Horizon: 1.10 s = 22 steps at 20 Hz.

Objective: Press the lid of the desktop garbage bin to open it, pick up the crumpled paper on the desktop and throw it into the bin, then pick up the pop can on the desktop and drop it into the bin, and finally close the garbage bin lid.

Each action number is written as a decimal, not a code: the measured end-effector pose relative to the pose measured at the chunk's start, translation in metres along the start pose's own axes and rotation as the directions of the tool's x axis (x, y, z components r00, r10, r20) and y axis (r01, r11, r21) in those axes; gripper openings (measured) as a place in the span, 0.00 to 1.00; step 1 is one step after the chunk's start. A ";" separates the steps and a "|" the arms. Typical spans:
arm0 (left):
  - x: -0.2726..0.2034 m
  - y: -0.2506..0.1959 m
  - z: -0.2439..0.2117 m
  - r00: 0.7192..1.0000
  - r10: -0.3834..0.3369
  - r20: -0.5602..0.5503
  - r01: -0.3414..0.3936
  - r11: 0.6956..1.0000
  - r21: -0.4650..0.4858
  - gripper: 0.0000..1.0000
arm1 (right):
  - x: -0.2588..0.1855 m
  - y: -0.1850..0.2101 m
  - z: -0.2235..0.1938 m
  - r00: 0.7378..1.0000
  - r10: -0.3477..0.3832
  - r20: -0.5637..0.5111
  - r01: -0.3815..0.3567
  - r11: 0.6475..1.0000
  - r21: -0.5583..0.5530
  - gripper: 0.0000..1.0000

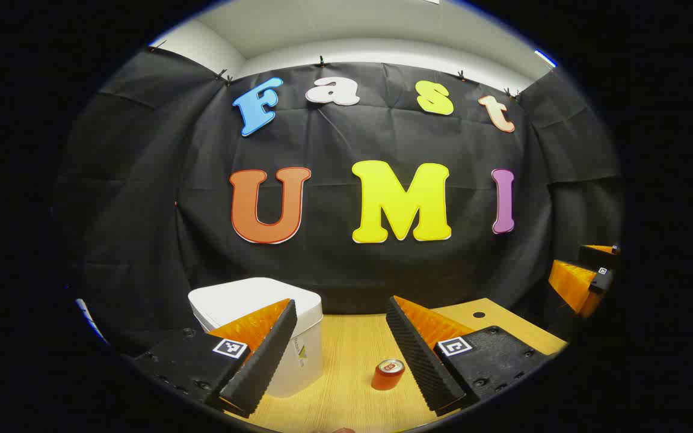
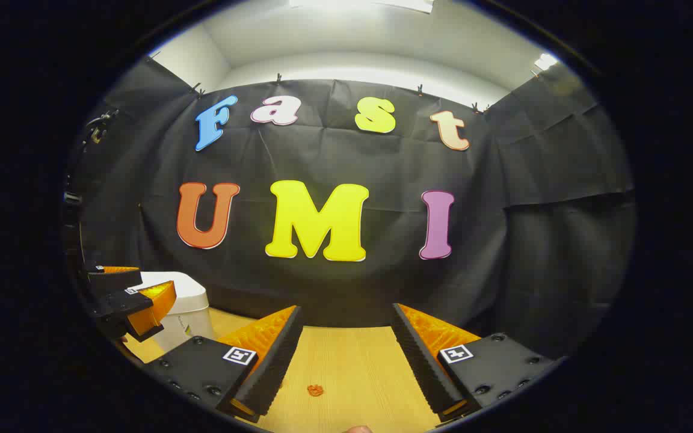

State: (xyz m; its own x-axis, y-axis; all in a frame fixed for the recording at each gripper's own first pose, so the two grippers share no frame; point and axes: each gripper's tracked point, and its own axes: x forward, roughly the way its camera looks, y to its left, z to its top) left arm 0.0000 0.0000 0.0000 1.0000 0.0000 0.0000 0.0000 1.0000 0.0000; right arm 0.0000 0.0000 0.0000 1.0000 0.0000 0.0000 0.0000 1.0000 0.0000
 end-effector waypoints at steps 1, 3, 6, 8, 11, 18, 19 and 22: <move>0.001 -0.002 0.003 1.000 0.003 0.003 -0.003 1.000 0.004 0.99 | 0.001 0.002 -0.001 1.000 0.019 -0.006 -0.019 1.000 0.014 0.94; 0.002 -0.002 0.008 1.000 0.008 0.013 -0.009 1.000 0.016 0.99 | 0.004 0.010 -0.005 0.997 0.072 -0.029 -0.071 0.996 0.060 0.94; 0.005 -0.009 0.012 1.000 -0.004 0.027 0.003 1.000 0.026 0.99 | 0.010 -0.002 -0.009 0.998 0.050 -0.039 -0.048 0.998 0.038 0.95; 0.005 -0.013 0.014 1.000 -0.004 0.029 0.003 1.000 0.020 0.98 | 0.014 -0.009 -0.008 0.999 0.024 -0.034 -0.024 1.000 0.000 0.95; 0.007 -0.015 0.022 0.999 -0.004 0.048 0.003 1.000 0.018 0.99 | 0.016 -0.010 -0.003 1.000 0.012 -0.016 -0.012 1.000 -0.012 0.94; 0.013 -0.006 0.023 0.999 0.002 0.043 -0.003 1.000 0.028 0.99 | 0.022 -0.009 -0.006 1.000 -0.004 -0.009 0.004 1.000 -0.006 0.94; 0.015 -0.006 0.022 0.999 -0.001 0.037 0.000 1.000 0.026 0.98 | 0.023 -0.011 -0.005 1.000 -0.010 -0.011 0.010 1.000 -0.007 0.94; 0.018 0.000 0.020 1.000 0.008 0.028 -0.008 1.000 0.026 0.99 | 0.026 -0.007 -0.009 1.000 -0.004 -0.020 0.005 1.000 0.003 0.94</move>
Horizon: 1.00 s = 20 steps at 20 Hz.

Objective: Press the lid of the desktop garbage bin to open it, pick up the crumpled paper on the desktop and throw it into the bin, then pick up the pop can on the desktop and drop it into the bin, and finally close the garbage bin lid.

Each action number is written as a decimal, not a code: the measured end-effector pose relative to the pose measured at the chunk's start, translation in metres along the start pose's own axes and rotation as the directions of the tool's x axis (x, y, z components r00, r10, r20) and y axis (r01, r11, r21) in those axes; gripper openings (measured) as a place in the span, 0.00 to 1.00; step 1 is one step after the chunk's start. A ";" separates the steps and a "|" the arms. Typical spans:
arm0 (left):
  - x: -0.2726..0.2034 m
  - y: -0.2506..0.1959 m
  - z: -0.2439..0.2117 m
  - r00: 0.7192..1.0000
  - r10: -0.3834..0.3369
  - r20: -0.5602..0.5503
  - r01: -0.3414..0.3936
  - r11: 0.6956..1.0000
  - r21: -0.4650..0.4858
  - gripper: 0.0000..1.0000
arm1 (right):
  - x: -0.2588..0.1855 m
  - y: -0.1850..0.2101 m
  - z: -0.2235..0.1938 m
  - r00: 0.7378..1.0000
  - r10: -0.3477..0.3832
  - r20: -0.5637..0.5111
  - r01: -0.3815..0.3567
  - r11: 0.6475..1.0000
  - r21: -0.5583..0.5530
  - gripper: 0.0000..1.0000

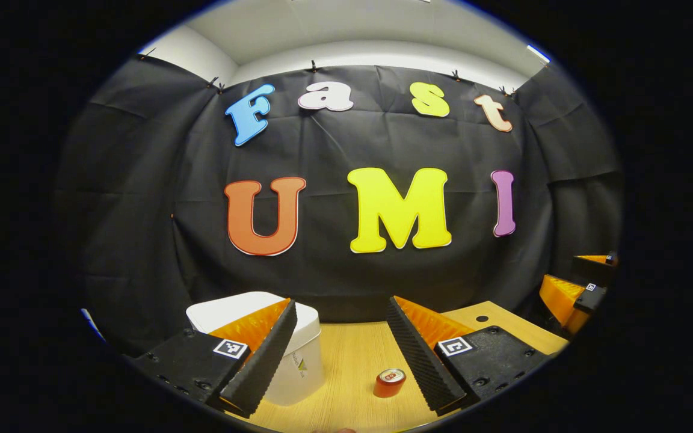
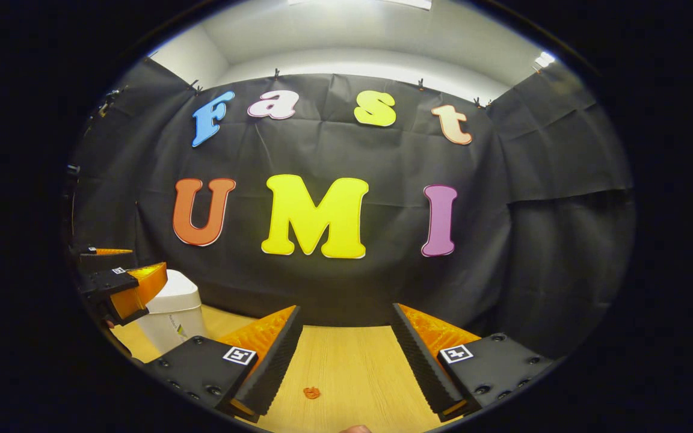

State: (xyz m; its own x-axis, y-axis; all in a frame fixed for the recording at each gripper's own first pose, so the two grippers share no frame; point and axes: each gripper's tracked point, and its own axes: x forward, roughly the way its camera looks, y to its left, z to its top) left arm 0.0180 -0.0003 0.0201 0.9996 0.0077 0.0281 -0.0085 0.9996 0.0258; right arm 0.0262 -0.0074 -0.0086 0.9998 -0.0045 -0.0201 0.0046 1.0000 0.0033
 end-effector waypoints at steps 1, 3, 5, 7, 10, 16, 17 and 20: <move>0.002 0.004 -0.001 1.000 0.005 -0.004 -0.005 1.000 -0.001 0.99 | 0.000 0.000 0.000 1.000 -0.001 -0.003 0.001 1.000 0.000 0.94; 0.009 0.008 -0.005 1.000 0.010 -0.019 -0.010 1.000 -0.005 0.98 | 0.002 0.000 -0.001 1.000 -0.002 -0.005 0.002 1.000 0.001 0.94; 0.014 0.018 -0.011 0.999 0.024 -0.038 -0.025 1.000 -0.006 0.89 | 0.004 0.002 -0.003 1.000 -0.002 -0.008 0.002 1.000 -0.005 0.94; 0.023 0.028 -0.017 0.997 0.051 -0.061 -0.051 0.999 -0.004 0.77 | 0.007 0.002 -0.003 1.000 -0.001 -0.007 0.001 1.000 -0.010 0.94; 0.035 0.042 -0.022 0.994 0.081 -0.079 -0.083 0.996 -0.014 0.63 | 0.009 0.005 -0.005 1.000 0.001 -0.009 -0.002 1.000 -0.018 0.94; 0.061 0.077 -0.027 0.982 0.154 -0.104 -0.157 0.987 -0.021 0.34 | 0.017 0.010 -0.008 1.000 0.007 -0.015 -0.007 0.999 -0.032 0.94; 0.064 0.082 -0.028 0.980 0.164 -0.110 -0.166 0.986 -0.016 0.31 | 0.018 0.011 -0.007 1.000 0.008 -0.017 -0.009 0.999 -0.034 0.94; 0.075 0.093 -0.037 0.971 0.186 -0.149 -0.186 0.983 0.016 0.27 | 0.020 0.014 -0.009 1.000 0.010 -0.017 -0.011 0.999 -0.037 0.93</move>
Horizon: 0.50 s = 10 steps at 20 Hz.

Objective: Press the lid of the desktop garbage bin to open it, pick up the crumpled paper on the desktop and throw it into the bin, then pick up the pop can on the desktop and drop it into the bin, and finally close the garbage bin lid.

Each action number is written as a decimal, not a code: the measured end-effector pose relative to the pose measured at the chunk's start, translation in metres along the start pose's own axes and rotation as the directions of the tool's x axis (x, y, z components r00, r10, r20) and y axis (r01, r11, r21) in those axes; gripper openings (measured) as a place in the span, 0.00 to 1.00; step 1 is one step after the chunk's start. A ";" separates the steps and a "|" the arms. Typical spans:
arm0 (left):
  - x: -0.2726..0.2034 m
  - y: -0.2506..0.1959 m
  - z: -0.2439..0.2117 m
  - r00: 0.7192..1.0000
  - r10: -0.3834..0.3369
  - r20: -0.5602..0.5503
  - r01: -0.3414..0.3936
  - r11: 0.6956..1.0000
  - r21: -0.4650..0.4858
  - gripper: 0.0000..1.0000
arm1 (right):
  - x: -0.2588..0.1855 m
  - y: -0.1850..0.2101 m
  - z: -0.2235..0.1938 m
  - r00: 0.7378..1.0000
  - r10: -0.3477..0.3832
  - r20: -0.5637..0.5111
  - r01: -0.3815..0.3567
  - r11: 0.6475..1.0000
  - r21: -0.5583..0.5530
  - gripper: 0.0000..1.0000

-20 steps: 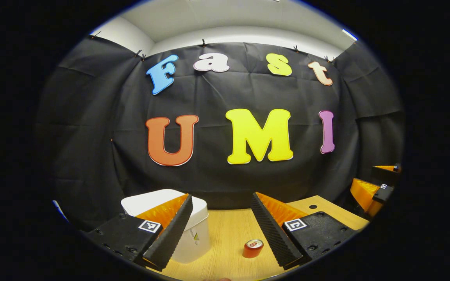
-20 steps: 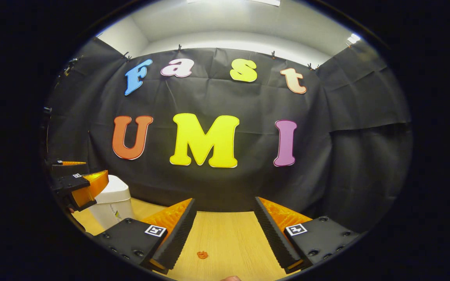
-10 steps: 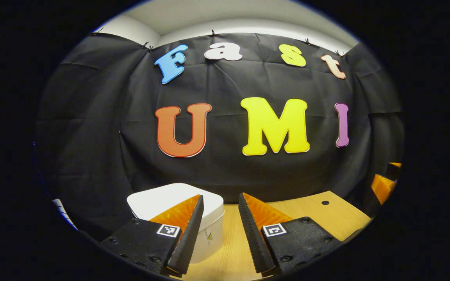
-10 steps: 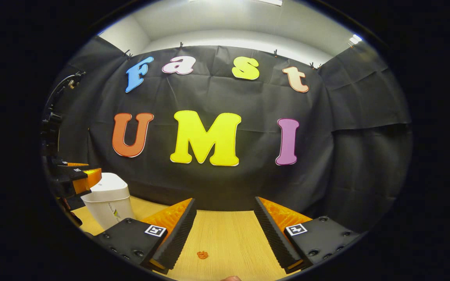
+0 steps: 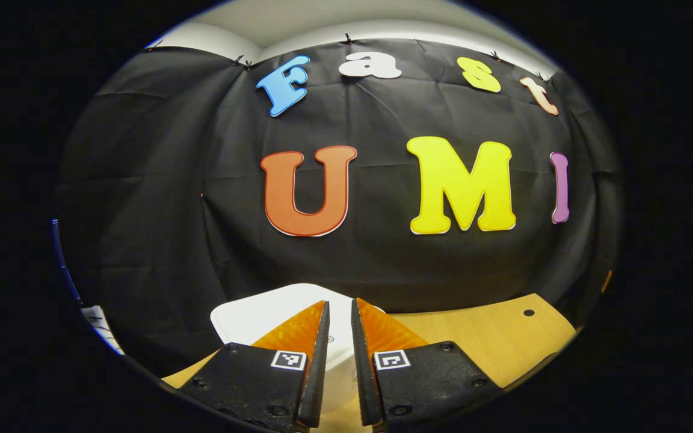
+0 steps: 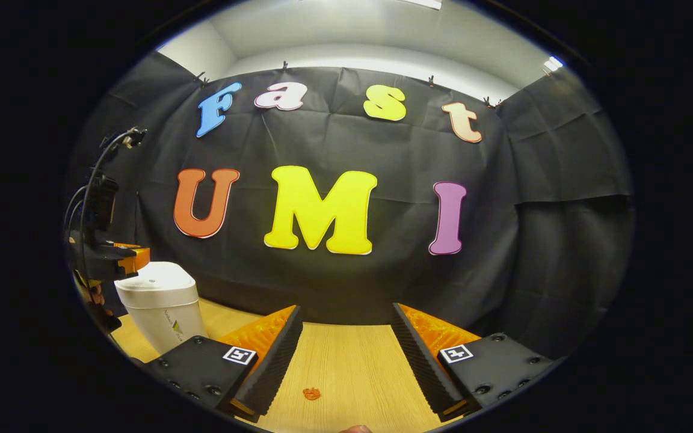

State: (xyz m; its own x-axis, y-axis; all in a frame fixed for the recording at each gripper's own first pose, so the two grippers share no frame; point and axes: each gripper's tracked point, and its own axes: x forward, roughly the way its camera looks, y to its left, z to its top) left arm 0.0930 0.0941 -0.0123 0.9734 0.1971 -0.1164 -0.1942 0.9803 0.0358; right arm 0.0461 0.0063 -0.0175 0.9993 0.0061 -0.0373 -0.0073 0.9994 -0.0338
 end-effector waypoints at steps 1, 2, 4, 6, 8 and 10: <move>0.004 0.001 -0.003 1.000 0.004 -0.019 -0.004 1.000 0.005 0.25 | 0.001 0.001 -0.002 1.000 0.001 -0.005 -0.001 1.000 0.000 0.94; 0.010 0.004 -0.006 0.999 0.009 -0.037 -0.009 1.000 0.014 0.24 | 0.002 0.001 -0.003 1.000 0.001 -0.009 -0.001 1.000 0.000 0.94; 0.019 0.008 -0.012 0.998 0.018 -0.064 -0.016 0.999 0.038 0.21 | 0.001 0.002 -0.003 1.000 0.005 -0.011 -0.005 1.000 -0.001 0.95; 0.025 0.012 -0.016 0.996 0.025 -0.082 -0.021 0.999 0.049 0.17 | 0.001 0.003 -0.003 1.000 0.007 -0.011 -0.007 1.000 -0.004 0.94; 0.032 0.015 -0.024 0.993 0.036 -0.113 -0.031 0.998 0.051 0.12 | 0.000 0.003 -0.004 1.000 0.009 -0.014 -0.009 1.000 -0.006 0.94; 0.036 0.020 -0.032 0.989 0.046 -0.143 -0.042 0.999 0.033 0.10 | 0.000 0.002 -0.005 1.000 0.008 -0.018 -0.008 1.000 -0.009 0.94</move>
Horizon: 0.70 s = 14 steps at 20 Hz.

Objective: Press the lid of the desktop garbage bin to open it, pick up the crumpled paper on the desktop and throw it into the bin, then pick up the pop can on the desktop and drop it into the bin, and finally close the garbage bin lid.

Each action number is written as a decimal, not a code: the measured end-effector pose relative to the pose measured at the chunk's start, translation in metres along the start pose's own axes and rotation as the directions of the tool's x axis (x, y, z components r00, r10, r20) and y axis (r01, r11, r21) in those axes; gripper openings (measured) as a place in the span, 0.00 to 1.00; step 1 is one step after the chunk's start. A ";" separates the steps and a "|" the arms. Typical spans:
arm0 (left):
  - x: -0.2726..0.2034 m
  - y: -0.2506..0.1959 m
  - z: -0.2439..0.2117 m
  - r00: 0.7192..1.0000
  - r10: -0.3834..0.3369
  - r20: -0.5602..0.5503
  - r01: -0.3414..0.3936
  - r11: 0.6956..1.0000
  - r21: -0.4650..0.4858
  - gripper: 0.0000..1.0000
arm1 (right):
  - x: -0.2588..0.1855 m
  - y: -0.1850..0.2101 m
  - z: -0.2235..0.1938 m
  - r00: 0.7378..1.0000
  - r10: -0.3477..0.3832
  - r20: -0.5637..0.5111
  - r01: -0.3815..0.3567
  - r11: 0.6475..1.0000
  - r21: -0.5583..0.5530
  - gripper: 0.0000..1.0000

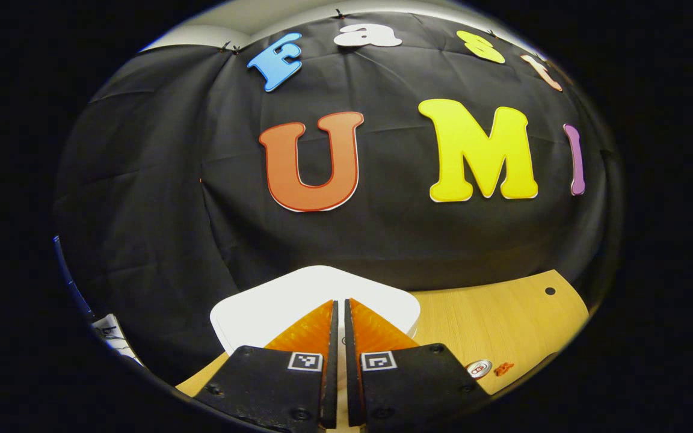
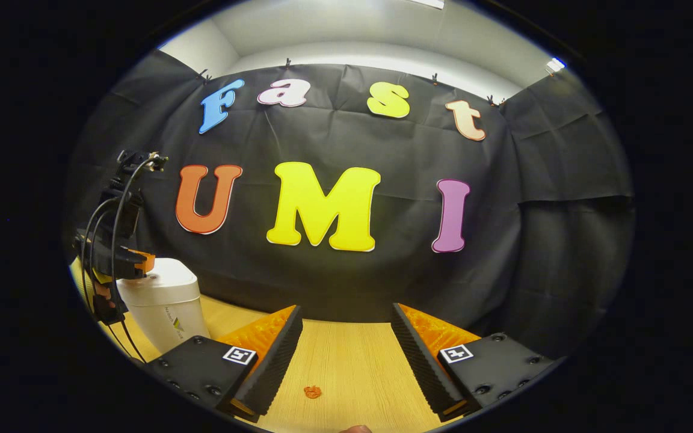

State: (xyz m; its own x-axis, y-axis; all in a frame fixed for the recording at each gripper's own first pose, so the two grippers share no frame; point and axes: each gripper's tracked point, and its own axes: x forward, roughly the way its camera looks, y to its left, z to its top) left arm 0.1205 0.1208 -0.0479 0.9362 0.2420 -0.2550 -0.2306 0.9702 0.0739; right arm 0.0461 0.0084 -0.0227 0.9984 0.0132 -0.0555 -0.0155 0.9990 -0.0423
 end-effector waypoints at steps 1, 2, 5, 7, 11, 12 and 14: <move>0.001 0.002 -0.005 1.000 0.004 -0.017 -0.004 1.000 -0.013 0.08 | -0.001 0.000 0.000 1.000 -0.001 -0.002 0.001 1.000 -0.001 0.94; 0.003 0.004 -0.011 0.999 0.010 -0.041 -0.011 1.000 -0.022 0.08 | -0.002 -0.001 -0.001 1.000 -0.001 -0.003 0.001 1.000 -0.001 0.94; 0.004 0.003 -0.014 0.999 0.004 -0.054 -0.006 0.999 -0.044 0.06 | -0.001 -0.002 0.000 1.000 0.000 -0.006 0.000 1.000 -0.006 0.94; 0.003 0.003 -0.019 0.998 -0.003 -0.063 0.001 1.000 -0.028 0.04 | 0.000 0.000 -0.002 1.000 0.007 -0.013 -0.007 1.000 -0.007 0.94; 0.005 0.002 -0.026 0.998 0.049 -0.049 -0.045 0.996 0.081 0.04 | 0.000 0.004 -0.002 1.000 0.020 -0.014 -0.021 1.000 -0.004 0.94; 0.004 0.003 -0.029 0.996 0.075 -0.052 -0.068 0.989 0.131 0.04 | 0.001 0.005 -0.002 1.000 0.025 -0.008 -0.025 1.000 -0.002 0.94; 0.005 0.003 -0.024 0.995 0.095 -0.040 -0.088 0.984 0.153 0.04 | 0.000 0.006 0.001 1.000 0.029 0.001 -0.029 1.000 0.000 0.94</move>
State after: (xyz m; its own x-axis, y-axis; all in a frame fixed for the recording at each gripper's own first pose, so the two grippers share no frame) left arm 0.1179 0.1253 -0.0721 0.8988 0.3333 -0.2848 -0.2686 0.9321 0.2430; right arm 0.0458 0.0140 -0.0220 0.9975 0.0422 -0.0561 -0.0445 0.9982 -0.0408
